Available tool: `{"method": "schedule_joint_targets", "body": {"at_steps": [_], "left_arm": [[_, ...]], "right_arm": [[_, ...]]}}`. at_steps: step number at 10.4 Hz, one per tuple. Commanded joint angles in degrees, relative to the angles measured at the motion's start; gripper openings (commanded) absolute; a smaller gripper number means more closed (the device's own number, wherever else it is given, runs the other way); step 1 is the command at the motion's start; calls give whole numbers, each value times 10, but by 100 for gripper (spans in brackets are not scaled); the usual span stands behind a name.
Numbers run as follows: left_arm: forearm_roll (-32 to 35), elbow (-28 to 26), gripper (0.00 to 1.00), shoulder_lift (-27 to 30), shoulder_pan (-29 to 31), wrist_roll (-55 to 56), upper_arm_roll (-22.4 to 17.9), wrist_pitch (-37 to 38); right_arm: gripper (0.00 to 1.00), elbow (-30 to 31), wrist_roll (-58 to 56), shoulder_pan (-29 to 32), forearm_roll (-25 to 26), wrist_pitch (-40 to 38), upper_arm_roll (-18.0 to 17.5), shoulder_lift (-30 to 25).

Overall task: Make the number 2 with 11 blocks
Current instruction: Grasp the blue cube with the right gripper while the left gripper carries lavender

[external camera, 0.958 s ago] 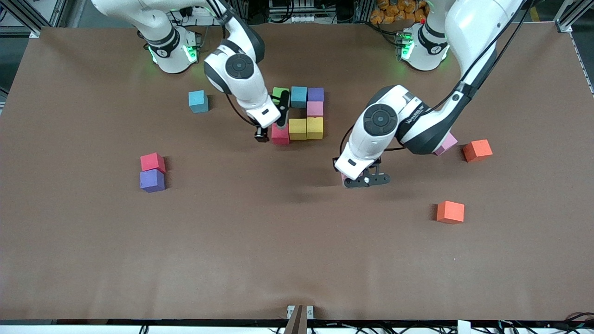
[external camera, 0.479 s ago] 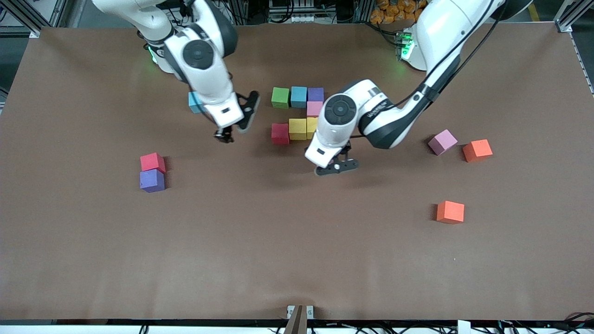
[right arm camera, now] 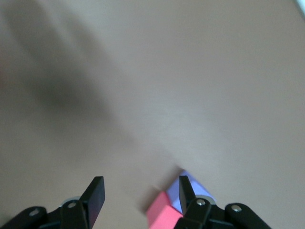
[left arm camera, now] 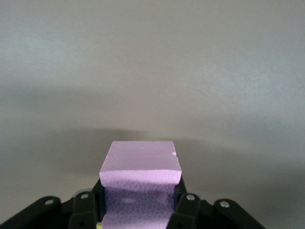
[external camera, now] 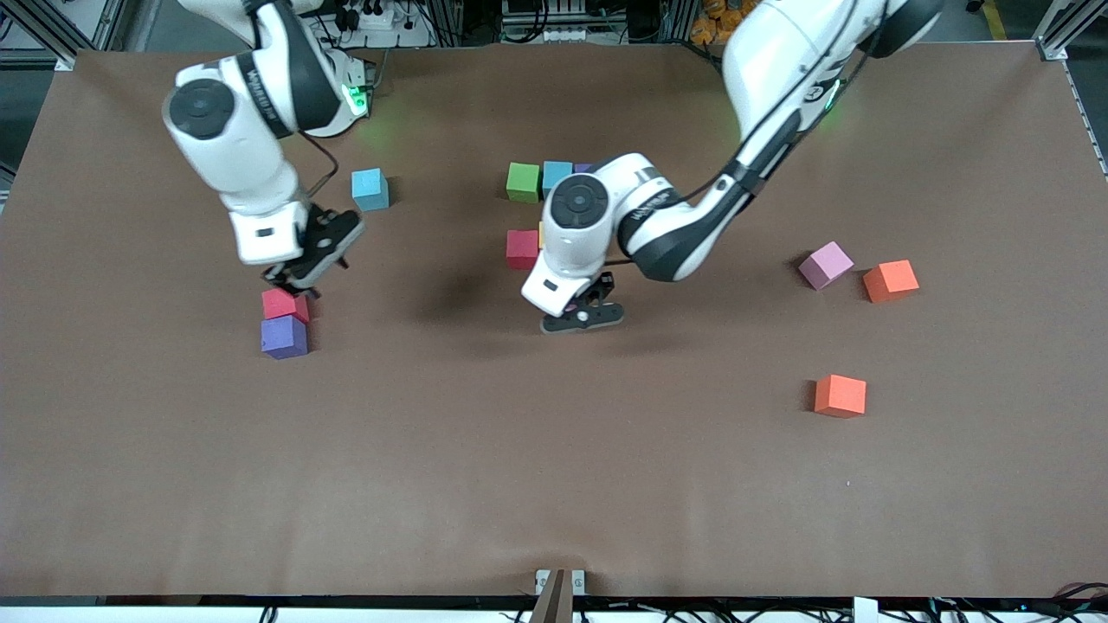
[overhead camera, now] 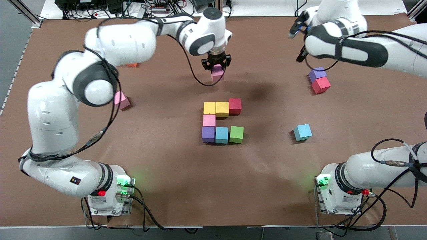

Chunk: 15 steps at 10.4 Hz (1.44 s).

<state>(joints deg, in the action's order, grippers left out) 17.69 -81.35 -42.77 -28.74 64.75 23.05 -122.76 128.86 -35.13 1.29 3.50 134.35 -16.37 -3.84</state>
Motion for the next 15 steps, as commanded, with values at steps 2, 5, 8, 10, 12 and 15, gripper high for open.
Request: {"method": "schedule_joint_targets", "body": {"at_steps": [2,5,8,10,12,15], "left_arm": [[-12,45,12,-28,-50,2,-32,-5],[-13,44,12,-35,-65,-2,-35,-6],[-10,39,10,-42,-73,-40,-36,-6],[-10,39,11,-47,-76,-42,-36,-6],[-11,39,12,-49,-81,-42,-35,-6],[-9,37,13,-50,-93,-42,-36,-5]], "right_arm": [[79,-21,8,86,-6,27,5,58],[81,-53,27,159,-19,101,5,194],[87,-99,47,167,-22,101,5,269],[87,-97,117,167,-21,91,3,270],[87,-85,118,165,-21,84,3,269],[87,-55,116,167,-21,91,3,265]]}}
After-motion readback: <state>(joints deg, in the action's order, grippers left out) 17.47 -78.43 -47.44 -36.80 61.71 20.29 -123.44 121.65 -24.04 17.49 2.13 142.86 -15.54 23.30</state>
